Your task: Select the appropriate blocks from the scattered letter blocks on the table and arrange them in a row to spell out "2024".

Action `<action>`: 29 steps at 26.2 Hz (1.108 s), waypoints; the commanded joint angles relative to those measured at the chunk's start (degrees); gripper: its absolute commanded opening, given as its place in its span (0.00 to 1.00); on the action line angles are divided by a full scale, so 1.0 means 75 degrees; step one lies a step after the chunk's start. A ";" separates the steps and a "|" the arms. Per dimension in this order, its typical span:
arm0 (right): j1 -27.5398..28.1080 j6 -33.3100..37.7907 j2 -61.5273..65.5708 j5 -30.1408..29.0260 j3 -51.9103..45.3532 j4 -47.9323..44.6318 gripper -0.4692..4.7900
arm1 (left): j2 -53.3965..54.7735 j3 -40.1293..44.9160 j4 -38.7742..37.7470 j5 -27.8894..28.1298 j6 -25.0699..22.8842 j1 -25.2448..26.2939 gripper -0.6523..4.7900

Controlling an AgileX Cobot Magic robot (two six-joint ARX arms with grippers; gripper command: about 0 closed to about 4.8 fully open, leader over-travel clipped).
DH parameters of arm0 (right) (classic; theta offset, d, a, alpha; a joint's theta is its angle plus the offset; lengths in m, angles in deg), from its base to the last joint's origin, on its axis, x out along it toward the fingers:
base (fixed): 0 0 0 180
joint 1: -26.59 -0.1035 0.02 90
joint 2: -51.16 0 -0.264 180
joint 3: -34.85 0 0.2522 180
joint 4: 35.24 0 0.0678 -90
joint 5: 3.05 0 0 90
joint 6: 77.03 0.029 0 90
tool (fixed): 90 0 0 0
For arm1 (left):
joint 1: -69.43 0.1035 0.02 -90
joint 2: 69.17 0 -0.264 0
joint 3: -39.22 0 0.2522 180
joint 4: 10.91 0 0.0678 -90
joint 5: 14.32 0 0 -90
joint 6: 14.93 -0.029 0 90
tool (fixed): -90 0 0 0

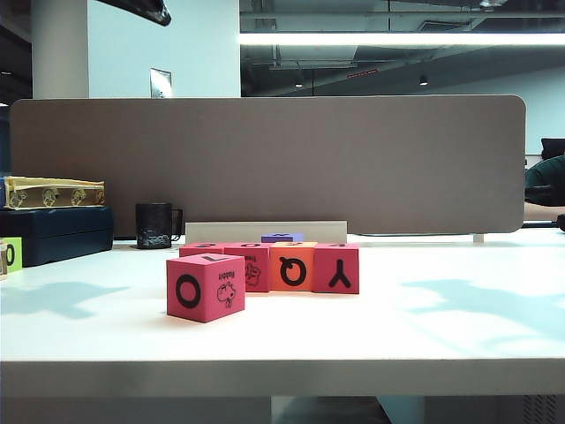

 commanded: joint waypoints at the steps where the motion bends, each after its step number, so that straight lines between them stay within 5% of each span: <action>1: 0.0149 0.0093 -0.0542 -0.0023 -0.0982 -0.0586 0.09 | -0.0032 -0.0029 0.0012 -0.0035 -0.0026 -0.0012 0.11; 9: 0.0093 0.0679 -0.1996 -0.1352 -0.4226 -0.3008 0.09 | -0.0125 0.0344 -0.0026 -0.0082 0.0195 -0.0032 0.11; 16: -0.0545 0.1201 -0.2702 -0.1775 -0.6636 -0.5368 0.09 | -0.1154 0.2920 0.1795 0.0070 0.1096 -0.0111 0.11; 22: -0.1760 0.1617 -0.2716 -0.1751 -0.7402 -0.6260 0.09 | -0.2573 0.4922 0.2798 0.1504 0.1236 -0.1169 0.11; 29: -0.3287 0.1702 -0.2728 -0.0455 -0.8067 -0.7455 0.09 | -0.4001 0.6627 0.3695 0.2655 0.1349 -0.2261 0.11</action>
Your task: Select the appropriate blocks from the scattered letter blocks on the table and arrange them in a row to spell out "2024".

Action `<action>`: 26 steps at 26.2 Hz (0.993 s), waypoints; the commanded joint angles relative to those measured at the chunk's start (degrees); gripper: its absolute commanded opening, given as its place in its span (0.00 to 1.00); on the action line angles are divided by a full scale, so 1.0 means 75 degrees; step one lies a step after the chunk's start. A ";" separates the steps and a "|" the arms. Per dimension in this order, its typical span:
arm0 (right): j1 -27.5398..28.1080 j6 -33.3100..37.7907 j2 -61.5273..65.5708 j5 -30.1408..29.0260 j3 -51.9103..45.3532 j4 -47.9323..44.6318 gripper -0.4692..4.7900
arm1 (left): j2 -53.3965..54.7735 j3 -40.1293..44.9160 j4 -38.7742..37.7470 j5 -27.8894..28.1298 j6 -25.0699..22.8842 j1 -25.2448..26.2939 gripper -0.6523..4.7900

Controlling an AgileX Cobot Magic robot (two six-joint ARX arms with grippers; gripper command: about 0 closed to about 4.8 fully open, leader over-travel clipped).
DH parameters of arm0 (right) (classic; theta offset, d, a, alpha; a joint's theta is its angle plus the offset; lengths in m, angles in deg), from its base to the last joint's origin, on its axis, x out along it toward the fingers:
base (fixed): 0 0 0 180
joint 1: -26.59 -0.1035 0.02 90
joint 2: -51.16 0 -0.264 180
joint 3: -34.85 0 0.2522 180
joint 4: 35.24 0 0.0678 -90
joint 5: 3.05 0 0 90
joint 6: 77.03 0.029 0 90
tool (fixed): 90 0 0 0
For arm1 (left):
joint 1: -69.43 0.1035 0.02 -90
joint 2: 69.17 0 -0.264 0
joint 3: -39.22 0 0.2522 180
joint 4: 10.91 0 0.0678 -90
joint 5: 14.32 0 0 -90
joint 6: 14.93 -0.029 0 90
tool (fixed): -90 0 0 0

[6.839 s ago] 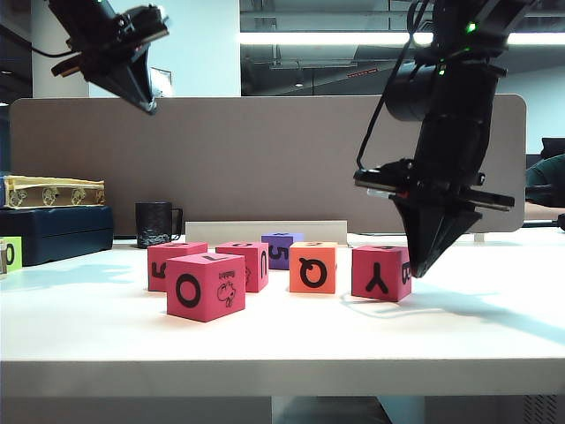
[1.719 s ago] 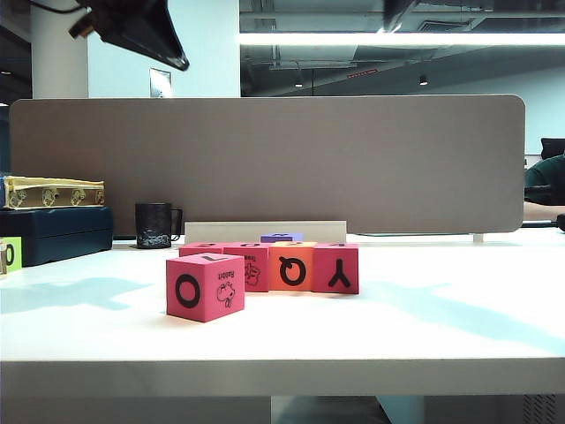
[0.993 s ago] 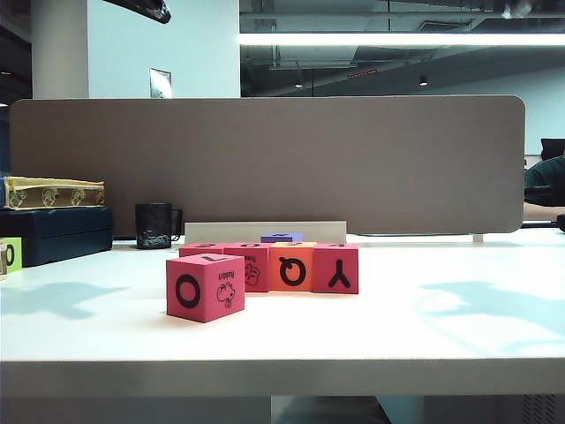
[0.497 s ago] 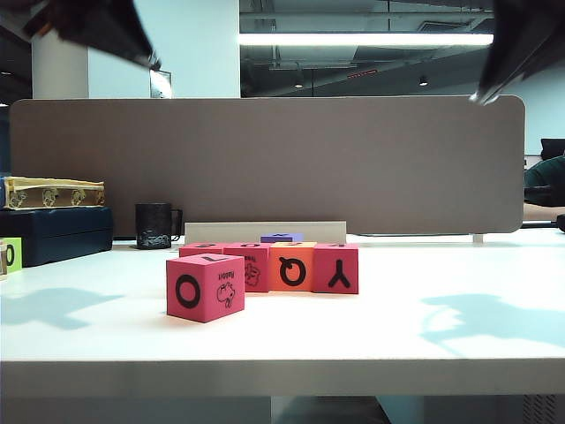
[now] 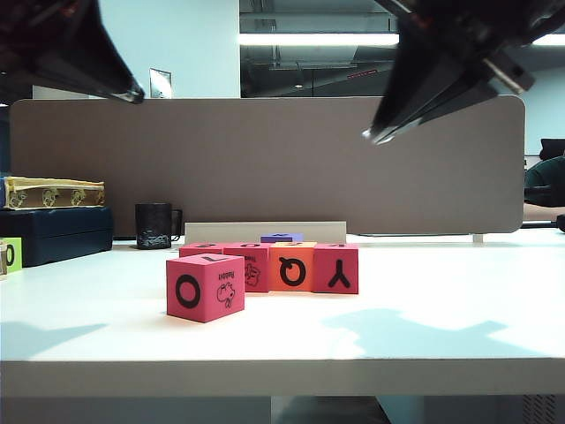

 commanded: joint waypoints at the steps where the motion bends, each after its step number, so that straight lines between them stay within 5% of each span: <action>1: -0.0323 0.0038 -0.0023 0.0504 -0.0219 -0.0542 0.09 | -0.0224 0.0379 0.0157 0.0198 -0.0041 0.0017 0.11; 26: -0.0216 0.0035 -0.0035 0.0618 -0.0216 -0.0134 0.09 | -0.0219 0.0376 0.0213 0.0201 -0.0230 0.0012 0.11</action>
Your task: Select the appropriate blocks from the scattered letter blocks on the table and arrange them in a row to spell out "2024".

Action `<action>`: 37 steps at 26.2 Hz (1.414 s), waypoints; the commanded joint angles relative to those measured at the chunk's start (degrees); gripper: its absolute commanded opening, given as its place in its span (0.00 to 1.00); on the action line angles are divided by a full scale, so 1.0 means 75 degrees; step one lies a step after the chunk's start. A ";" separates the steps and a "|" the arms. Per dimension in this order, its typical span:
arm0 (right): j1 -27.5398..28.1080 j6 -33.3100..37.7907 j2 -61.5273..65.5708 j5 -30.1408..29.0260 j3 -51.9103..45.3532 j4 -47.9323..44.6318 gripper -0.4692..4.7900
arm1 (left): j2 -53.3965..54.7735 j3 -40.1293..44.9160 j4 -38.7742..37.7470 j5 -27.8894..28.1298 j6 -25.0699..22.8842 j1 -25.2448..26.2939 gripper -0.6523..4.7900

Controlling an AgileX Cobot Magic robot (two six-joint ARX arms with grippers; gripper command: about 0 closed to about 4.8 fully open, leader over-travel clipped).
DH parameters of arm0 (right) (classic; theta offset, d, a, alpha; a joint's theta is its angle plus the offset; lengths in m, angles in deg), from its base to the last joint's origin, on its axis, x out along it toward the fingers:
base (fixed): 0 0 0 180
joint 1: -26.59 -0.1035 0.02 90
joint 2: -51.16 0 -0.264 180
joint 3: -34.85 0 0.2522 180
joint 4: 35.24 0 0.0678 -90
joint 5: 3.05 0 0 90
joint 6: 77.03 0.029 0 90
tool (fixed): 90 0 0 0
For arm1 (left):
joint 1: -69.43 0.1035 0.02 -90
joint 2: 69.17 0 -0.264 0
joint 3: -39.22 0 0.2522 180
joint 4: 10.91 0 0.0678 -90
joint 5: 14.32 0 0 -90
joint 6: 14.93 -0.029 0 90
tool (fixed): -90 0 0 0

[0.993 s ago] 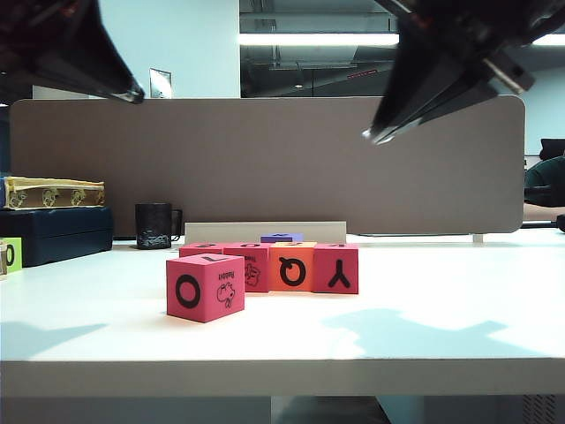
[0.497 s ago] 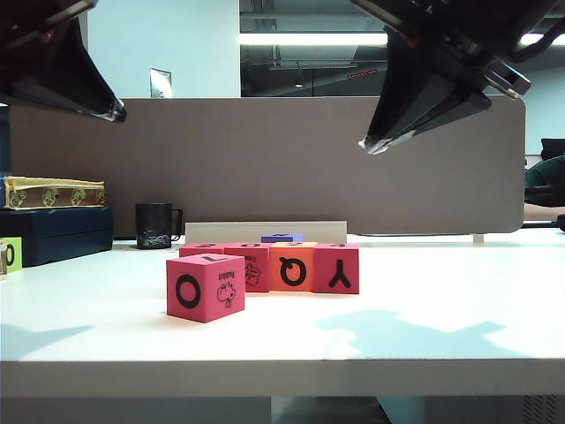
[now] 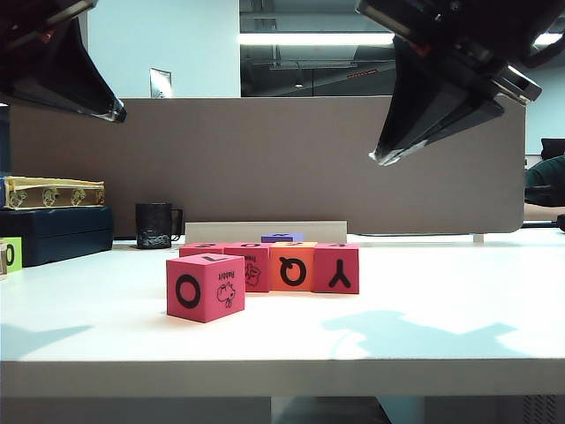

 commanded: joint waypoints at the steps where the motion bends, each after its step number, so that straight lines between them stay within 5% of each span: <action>1: 0.0003 0.0029 -0.0035 0.0017 0.0035 -0.0085 0.09 | -0.0017 -0.0020 0.0090 0.0003 -0.0052 -0.0006 0.11; 3: 0.0003 0.0029 -0.0035 0.0017 0.0035 -0.0085 0.09 | -0.0017 -0.0023 0.0093 0.0020 -0.0061 -0.0006 0.11; 5: 0.0003 0.0029 -0.0035 0.0017 0.0035 -0.0087 0.09 | -0.0087 -0.0017 0.0189 0.1364 -0.0493 0.0122 0.26; 8: 0.0003 0.0029 -0.0035 0.0017 0.0035 -0.0076 0.09 | -0.0312 0.0102 0.0259 0.2311 -0.0303 0.0804 0.28; 11: 0.0000 0.0029 -0.0032 0.0015 0.0035 -0.0090 0.09 | -0.1003 0.0819 0.1425 0.1600 0.0119 0.2565 0.28; 14: 0.0038 0.0029 -0.0032 0.0020 0.0038 -0.0105 0.09 | -0.2250 0.1953 0.1958 -0.0122 0.0122 0.4232 0.28; 16: 0.0035 0.0029 -0.0032 0.0015 0.0035 -0.0090 0.09 | -0.2952 0.2547 0.1947 -0.0338 0.0119 0.4669 0.28; 21: 0.0035 0.0029 -0.0032 0.0017 0.0035 -0.0079 0.09 | -0.5056 0.3704 0.1239 -0.0291 0.0175 0.4902 0.28; 37: 0.0038 0.0029 -0.0032 0.0017 0.0035 -0.0079 0.09 | -0.6009 0.3713 -0.0968 -0.0318 -0.0201 0.4946 0.28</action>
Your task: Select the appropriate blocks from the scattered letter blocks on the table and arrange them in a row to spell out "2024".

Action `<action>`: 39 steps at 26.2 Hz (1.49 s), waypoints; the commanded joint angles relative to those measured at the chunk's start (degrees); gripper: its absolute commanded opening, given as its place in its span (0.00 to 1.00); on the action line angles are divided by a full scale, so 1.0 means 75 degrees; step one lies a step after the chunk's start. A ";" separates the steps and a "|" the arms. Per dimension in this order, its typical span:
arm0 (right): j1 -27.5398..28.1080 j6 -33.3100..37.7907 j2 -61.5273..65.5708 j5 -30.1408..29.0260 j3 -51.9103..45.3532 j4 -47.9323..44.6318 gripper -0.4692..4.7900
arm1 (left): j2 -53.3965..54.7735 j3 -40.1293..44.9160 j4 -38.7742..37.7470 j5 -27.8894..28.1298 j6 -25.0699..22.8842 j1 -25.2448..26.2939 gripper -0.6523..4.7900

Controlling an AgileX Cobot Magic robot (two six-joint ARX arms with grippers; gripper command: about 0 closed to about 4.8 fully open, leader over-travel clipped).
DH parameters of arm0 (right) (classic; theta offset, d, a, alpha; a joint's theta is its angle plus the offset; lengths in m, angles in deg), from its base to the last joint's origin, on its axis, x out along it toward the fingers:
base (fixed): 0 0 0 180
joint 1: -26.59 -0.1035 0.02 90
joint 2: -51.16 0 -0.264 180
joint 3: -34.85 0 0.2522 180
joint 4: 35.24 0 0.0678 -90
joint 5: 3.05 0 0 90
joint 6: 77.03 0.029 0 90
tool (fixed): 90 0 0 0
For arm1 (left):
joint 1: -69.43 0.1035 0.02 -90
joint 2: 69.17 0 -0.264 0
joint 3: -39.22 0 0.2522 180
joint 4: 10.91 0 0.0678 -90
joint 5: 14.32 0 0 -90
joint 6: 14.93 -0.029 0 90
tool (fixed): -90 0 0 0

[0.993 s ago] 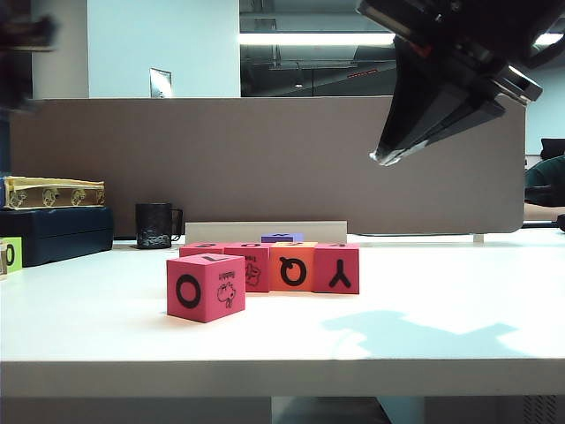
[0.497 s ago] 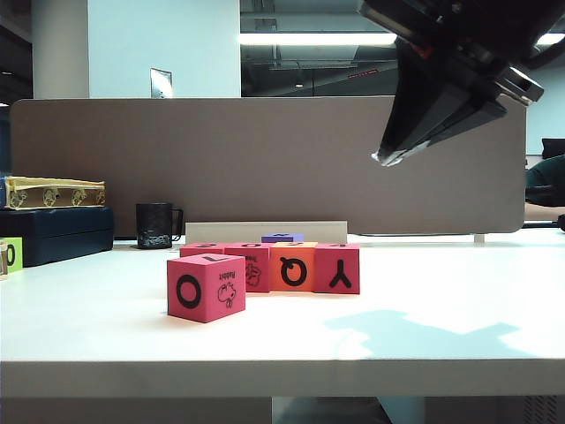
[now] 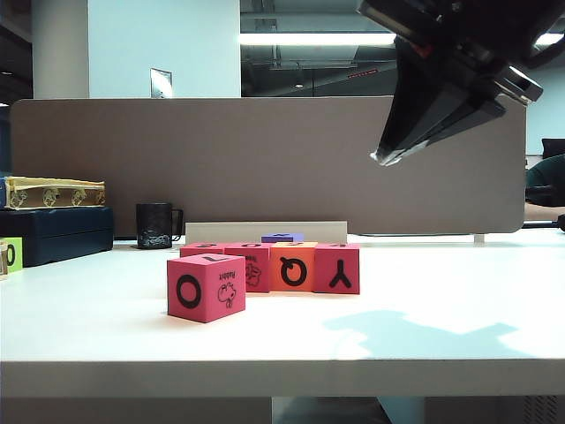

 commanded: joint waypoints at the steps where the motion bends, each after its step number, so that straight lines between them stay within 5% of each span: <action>1: -0.0006 0.0029 -0.0029 0.0015 0.0035 -0.0087 0.09 | 0.0003 -0.0032 -0.0527 -0.0026 -0.0050 -0.0003 0.28; 31: -0.0006 0.0017 -0.0029 0.0052 0.0035 -0.0082 0.09 | 0.0003 -0.0032 -0.0437 -0.0052 -0.0079 -0.0006 0.28; 35: 0.0015 -0.0239 -0.0047 0.0901 0.0032 -0.0358 0.09 | 0.0003 -0.0032 -0.0437 -0.0052 -0.0079 -0.0006 0.28; 39: 0.0784 -0.0347 -0.0676 0.1585 0.0029 -0.0880 0.09 | 0.0003 -0.0032 -0.0437 -0.0050 -0.0079 -0.0006 0.28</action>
